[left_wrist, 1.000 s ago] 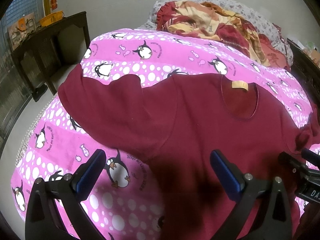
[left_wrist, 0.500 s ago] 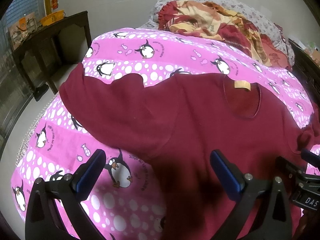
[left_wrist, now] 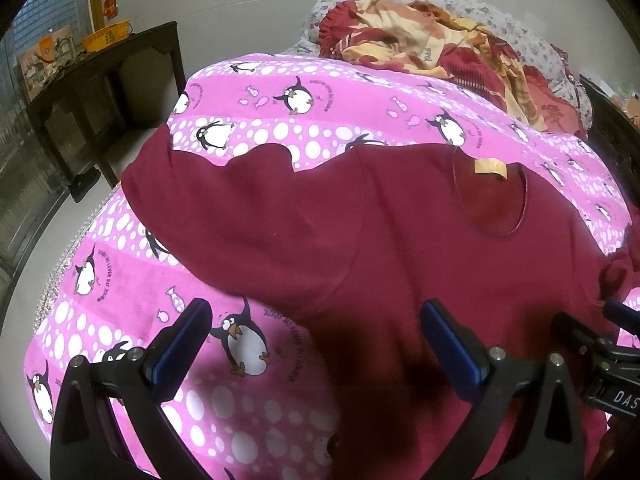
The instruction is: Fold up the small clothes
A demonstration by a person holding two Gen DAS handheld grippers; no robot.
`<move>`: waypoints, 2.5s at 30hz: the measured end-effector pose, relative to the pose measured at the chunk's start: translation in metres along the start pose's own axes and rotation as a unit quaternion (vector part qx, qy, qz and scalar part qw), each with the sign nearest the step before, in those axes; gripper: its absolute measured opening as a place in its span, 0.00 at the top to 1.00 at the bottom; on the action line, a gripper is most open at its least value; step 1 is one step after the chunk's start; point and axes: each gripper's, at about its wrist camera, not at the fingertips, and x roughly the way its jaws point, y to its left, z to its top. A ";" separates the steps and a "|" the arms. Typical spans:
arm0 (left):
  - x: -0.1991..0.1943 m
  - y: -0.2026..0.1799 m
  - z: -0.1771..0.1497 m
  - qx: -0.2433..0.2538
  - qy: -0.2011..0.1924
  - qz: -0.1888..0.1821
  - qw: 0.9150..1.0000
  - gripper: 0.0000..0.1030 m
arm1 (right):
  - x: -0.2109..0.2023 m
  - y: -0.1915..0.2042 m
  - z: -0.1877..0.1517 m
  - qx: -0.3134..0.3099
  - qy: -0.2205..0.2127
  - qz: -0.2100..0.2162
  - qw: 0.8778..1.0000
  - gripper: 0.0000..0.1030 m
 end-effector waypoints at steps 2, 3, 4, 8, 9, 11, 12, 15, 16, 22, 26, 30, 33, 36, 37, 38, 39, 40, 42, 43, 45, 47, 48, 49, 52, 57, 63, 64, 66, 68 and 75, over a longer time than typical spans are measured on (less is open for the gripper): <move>0.000 0.001 0.000 -0.001 0.001 0.001 1.000 0.00 | 0.001 0.000 0.000 0.001 0.001 0.000 1.000 0.00; 0.000 0.002 0.000 -0.001 0.000 0.001 1.000 0.00 | 0.001 0.000 0.000 0.002 0.001 0.000 1.000 0.00; 0.000 0.002 0.000 -0.001 0.001 0.002 1.000 0.00 | 0.002 0.000 0.000 0.002 0.002 0.000 1.000 0.00; 0.002 0.003 0.001 -0.003 0.002 0.002 1.000 0.00 | 0.004 0.002 0.001 0.001 0.006 0.000 1.000 0.00; 0.002 0.003 0.002 -0.003 0.001 0.003 1.000 0.00 | 0.005 0.002 0.001 0.000 0.007 0.000 1.000 0.00; 0.002 0.004 0.002 -0.003 0.001 0.004 1.000 0.00 | 0.006 0.004 0.002 -0.001 0.008 0.000 1.000 0.00; 0.003 0.004 0.003 -0.004 0.001 0.004 1.000 0.00 | 0.006 0.005 0.002 -0.002 0.009 0.001 1.000 0.00; 0.004 0.008 0.005 -0.007 0.001 0.007 1.000 0.00 | 0.008 0.008 0.004 -0.006 0.010 0.002 1.000 0.00; 0.004 0.010 0.005 -0.008 0.001 0.008 1.000 0.00 | 0.008 0.009 0.005 -0.007 0.010 0.003 1.000 0.00; 0.006 0.020 0.009 -0.016 0.002 0.012 1.000 0.00 | 0.012 0.019 0.011 -0.015 0.012 0.008 1.000 0.00; 0.008 0.033 0.013 -0.025 0.003 0.015 1.000 0.00 | 0.015 0.027 0.013 -0.022 0.015 0.013 1.000 0.00; 0.014 0.055 0.023 -0.040 0.008 0.018 0.999 0.00 | 0.018 0.034 0.013 -0.029 0.022 0.020 0.999 0.00; 0.020 0.085 0.036 -0.069 0.006 0.026 0.997 0.00 | 0.020 0.037 0.013 -0.034 0.025 0.024 0.999 0.00; 0.026 0.118 0.053 -0.100 -0.008 0.040 0.994 0.00 | 0.023 0.039 0.013 -0.035 0.032 0.029 0.998 0.00; 0.030 0.129 0.059 -0.111 -0.010 0.043 0.993 0.00 | 0.024 0.039 0.013 -0.035 0.034 0.029 0.998 0.00; 0.037 0.144 0.066 -0.125 -0.008 0.049 0.991 0.00 | 0.025 0.040 0.013 -0.036 0.036 0.030 0.998 0.00; 0.042 0.155 0.070 -0.134 -0.006 0.055 0.989 0.00 | 0.027 0.040 0.013 -0.036 0.039 0.031 0.998 0.00; 0.047 0.164 0.075 -0.144 -0.004 0.059 0.988 0.00 | 0.029 0.041 0.013 -0.037 0.042 0.032 0.998 0.00; 0.057 0.186 0.085 -0.168 -0.010 0.067 0.984 0.00 | 0.032 0.042 0.013 -0.039 0.045 0.033 0.998 0.00; 0.062 0.196 0.089 -0.178 -0.015 0.064 0.982 0.00 | 0.033 0.043 0.014 -0.039 0.046 0.034 0.998 0.00; 0.074 0.218 0.098 -0.206 -0.018 0.061 0.977 0.00 | 0.035 0.045 0.015 -0.040 0.050 0.038 0.997 0.00; 0.090 0.239 0.105 -0.244 -0.012 0.054 0.968 0.00 | 0.036 0.047 0.017 -0.043 0.053 0.042 0.997 0.00; 0.096 0.246 0.105 -0.259 -0.011 0.049 0.965 0.00 | 0.037 0.048 0.017 -0.045 0.054 0.043 0.997 0.00; 0.104 0.255 0.107 -0.281 -0.009 0.044 0.959 0.00 | 0.038 0.049 0.018 -0.046 0.054 0.043 0.997 0.00; 0.123 0.271 0.108 -0.326 -0.004 0.020 0.945 0.16 | 0.039 0.051 0.020 -0.049 0.058 0.046 0.996 0.00; 0.140 0.267 0.118 -0.296 -0.003 0.045 0.954 0.39 | 0.045 0.047 0.021 -0.043 0.064 0.046 0.996 0.00; 0.124 0.273 0.126 -0.278 -0.027 0.050 0.959 0.96 | 0.047 0.034 0.022 -0.017 0.069 0.052 0.996 0.00; 0.117 0.270 0.128 -0.267 -0.037 0.048 0.962 0.96 | 0.046 0.033 0.023 -0.015 0.067 0.053 0.996 0.00; 0.102 0.259 0.134 -0.235 -0.055 0.039 0.970 0.96 | 0.043 0.031 0.024 -0.011 0.063 0.053 0.997 0.00; 0.084 0.248 0.137 -0.219 -0.068 0.025 0.973 0.97 | 0.037 0.028 0.024 -0.008 0.058 0.057 0.997 0.00; 0.016 0.148 0.132 -0.129 -0.102 -0.072 0.984 0.97 | 0.020 0.013 0.021 0.008 0.041 0.061 0.997 0.00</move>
